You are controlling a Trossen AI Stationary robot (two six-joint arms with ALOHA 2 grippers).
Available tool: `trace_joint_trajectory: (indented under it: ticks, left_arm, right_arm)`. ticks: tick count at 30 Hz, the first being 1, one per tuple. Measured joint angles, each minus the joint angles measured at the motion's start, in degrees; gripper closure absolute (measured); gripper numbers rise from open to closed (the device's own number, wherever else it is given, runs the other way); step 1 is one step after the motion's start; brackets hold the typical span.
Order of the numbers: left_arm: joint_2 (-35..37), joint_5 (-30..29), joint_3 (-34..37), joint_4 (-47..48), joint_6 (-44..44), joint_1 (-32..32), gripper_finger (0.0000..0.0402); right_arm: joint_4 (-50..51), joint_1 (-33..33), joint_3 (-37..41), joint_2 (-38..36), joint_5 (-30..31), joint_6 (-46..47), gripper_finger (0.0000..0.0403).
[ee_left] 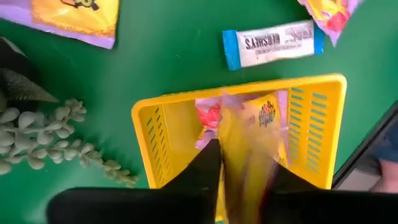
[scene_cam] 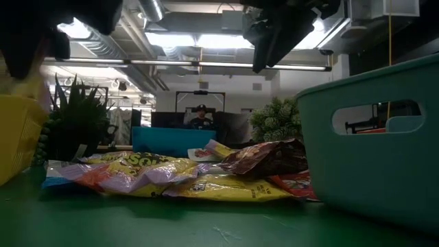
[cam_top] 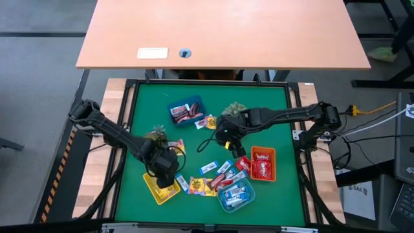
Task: Sort candy
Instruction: Put the yellow candy into the yellow bin
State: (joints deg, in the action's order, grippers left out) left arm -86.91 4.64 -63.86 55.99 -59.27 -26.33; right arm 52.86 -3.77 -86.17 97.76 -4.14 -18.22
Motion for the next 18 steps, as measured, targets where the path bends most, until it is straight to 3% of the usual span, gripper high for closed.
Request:
trace_joint_trajectory:
  ticks: [7,18]
  left_arm:
    - [0.00,-1.03,0.00,-0.10,-0.62,-0.14,0.0291]
    - [0.00,-16.80,0.00,-7.30,6.19,1.84,0.0204]
  right_arm:
    - [0.00,0.02,0.00,0.00,0.00,-0.02,0.0207]
    - [0.00,0.02,0.00,0.00,0.00,-0.02,0.0207]
